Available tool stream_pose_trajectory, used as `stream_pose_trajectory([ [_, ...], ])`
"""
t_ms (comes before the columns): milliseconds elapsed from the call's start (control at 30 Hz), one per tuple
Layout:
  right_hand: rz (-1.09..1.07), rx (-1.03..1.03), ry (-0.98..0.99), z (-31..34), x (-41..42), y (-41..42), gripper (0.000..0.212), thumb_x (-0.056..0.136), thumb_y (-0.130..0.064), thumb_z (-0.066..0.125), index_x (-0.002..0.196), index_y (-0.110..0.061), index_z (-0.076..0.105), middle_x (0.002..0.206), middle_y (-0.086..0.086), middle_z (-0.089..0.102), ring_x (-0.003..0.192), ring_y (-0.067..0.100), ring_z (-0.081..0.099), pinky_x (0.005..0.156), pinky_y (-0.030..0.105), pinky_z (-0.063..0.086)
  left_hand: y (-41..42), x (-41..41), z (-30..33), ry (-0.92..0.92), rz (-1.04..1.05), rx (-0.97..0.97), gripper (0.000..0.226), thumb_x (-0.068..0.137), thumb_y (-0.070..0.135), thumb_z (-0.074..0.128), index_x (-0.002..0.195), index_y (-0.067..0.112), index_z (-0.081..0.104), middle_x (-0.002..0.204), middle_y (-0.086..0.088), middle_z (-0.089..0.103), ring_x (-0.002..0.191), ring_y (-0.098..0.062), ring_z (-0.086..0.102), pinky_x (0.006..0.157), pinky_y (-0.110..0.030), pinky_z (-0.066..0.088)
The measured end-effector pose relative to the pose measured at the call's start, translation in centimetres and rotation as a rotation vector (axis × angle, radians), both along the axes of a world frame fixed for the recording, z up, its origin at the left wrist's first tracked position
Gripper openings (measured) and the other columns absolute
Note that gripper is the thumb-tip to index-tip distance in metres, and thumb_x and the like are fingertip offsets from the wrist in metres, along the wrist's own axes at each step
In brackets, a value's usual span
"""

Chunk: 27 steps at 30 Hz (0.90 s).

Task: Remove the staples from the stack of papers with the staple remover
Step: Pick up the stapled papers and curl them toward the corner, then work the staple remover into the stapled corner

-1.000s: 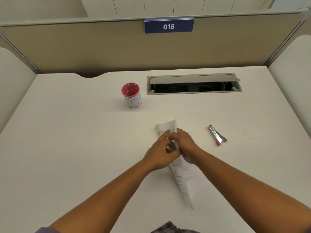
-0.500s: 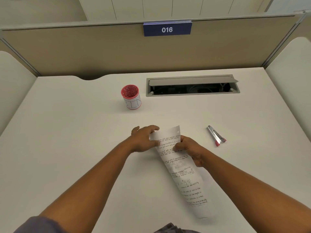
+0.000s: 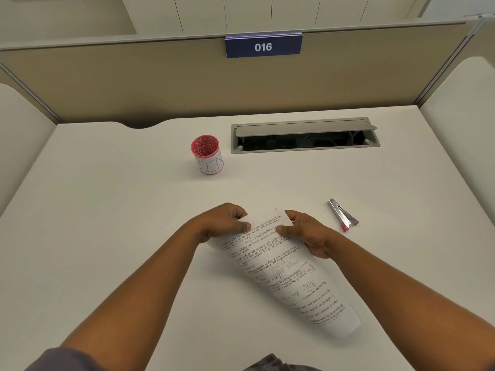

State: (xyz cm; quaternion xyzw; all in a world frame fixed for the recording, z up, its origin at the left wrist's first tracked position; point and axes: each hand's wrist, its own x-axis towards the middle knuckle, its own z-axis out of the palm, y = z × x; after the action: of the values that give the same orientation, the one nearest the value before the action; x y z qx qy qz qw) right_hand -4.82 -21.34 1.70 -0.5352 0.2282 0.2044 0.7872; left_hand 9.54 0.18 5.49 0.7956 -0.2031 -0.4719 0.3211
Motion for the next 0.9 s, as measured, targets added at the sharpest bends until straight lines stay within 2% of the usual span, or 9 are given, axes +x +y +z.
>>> stream_pose_trajectory([
  [167,-0.155,-0.139,-0.023,-0.8,0.0,0.0,0.045,0.081,-0.008,0.082,0.122,-0.01,0.063,0.112,0.022,0.074,0.106,0.041,0.07,0.098,0.054,0.055,0.0,-1.0,-0.8,0.032,0.138,-0.052,0.016,0.094,0.025,0.072,0.107,0.018,0.077,0.105,0.001,0.081,0.099,-0.023,0.076,0.093,-0.04,0.059],
  [233,-0.261,-0.29,-0.029,-1.3,0.0,-0.1,0.036,0.079,-0.011,0.085,0.111,-0.012,0.068,0.098,0.019,0.075,0.091,0.034,0.072,0.094,0.05,0.058,-0.1,-1.4,-1.2,0.025,0.178,-0.05,0.014,0.095,0.022,0.071,0.105,0.014,0.077,0.105,-0.004,0.081,0.093,-0.021,0.075,0.091,-0.039,0.058],
  [300,-0.34,-0.49,-0.045,-1.9,-0.1,-0.3,0.021,0.081,-0.014,0.083,0.099,-0.014,0.072,0.089,0.007,0.073,0.079,0.02,0.068,0.082,0.039,0.059,-0.1,-1.7,-1.6,0.018,0.198,-0.041,0.012,0.095,0.02,0.071,0.102,0.012,0.077,0.104,-0.006,0.08,0.088,-0.02,0.073,0.089,-0.038,0.058],
  [367,-0.397,-0.676,-0.034,-2.3,-0.1,-0.7,0.01,0.084,-0.017,0.08,0.089,-0.019,0.072,0.086,0.0,0.073,0.074,0.016,0.066,0.076,0.036,0.056,-0.2,-1.9,-1.9,0.012,0.215,-0.029,0.011,0.095,0.021,0.071,0.101,0.014,0.077,0.101,-0.005,0.081,0.087,-0.02,0.074,0.087,-0.037,0.058],
  [467,-0.431,-0.894,-0.009,-2.6,-0.3,-1.3,0.011,0.088,-0.017,0.073,0.082,-0.025,0.069,0.087,-0.006,0.073,0.073,0.012,0.065,0.072,0.034,0.053,-0.3,-2.0,-2.3,-0.001,0.234,-0.012,0.011,0.094,0.023,0.071,0.1,0.015,0.078,0.099,-0.004,0.081,0.094,-0.025,0.076,0.088,-0.042,0.06],
  [533,-0.447,-1.033,0.012,-2.7,-0.5,-1.8,0.006,0.091,-0.02,0.068,0.091,-0.026,0.07,0.099,-0.006,0.073,0.08,0.012,0.064,0.076,0.03,0.048,-0.4,-2.0,-2.4,-0.004,0.233,-0.004,0.011,0.093,0.024,0.071,0.098,0.016,0.077,0.097,-0.004,0.081,0.095,-0.027,0.077,0.088,-0.044,0.06],
  [667,-0.401,-1.423,0.118,-3.2,-1.0,-2.9,0.032,0.09,-0.023,0.064,0.121,-0.023,0.066,0.131,-0.002,0.06,0.124,0.027,0.048,0.099,0.042,0.038,-0.6,-2.0,-2.5,-0.011,0.225,-0.004,0.01,0.094,0.024,0.071,0.097,0.018,0.077,0.098,-0.003,0.08,0.096,-0.026,0.076,0.088,-0.044,0.06],
  [767,-0.361,-1.479,0.23,-3.0,-1.1,-3.9,0.042,0.088,-0.022,0.06,0.13,-0.025,0.058,0.14,-0.002,0.05,0.131,0.028,0.038,0.105,0.046,0.028,-0.6,-2.0,-2.5,-0.012,0.227,0.001,0.01,0.094,0.024,0.07,0.098,0.017,0.077,0.098,-0.003,0.08,0.096,-0.026,0.076,0.087,-0.043,0.06],
  [900,-0.298,-1.483,0.311,-3.3,-1.0,-5.2,0.034,0.09,-0.016,0.054,0.122,-0.028,0.057,0.13,0.0,0.056,0.121,0.029,0.047,0.098,0.044,0.028,-0.6,-2.0,-2.5,-0.007,0.229,0.006,0.011,0.094,0.024,0.07,0.099,0.017,0.077,0.098,-0.002,0.08,0.095,-0.025,0.077,0.085,-0.039,0.06],
])
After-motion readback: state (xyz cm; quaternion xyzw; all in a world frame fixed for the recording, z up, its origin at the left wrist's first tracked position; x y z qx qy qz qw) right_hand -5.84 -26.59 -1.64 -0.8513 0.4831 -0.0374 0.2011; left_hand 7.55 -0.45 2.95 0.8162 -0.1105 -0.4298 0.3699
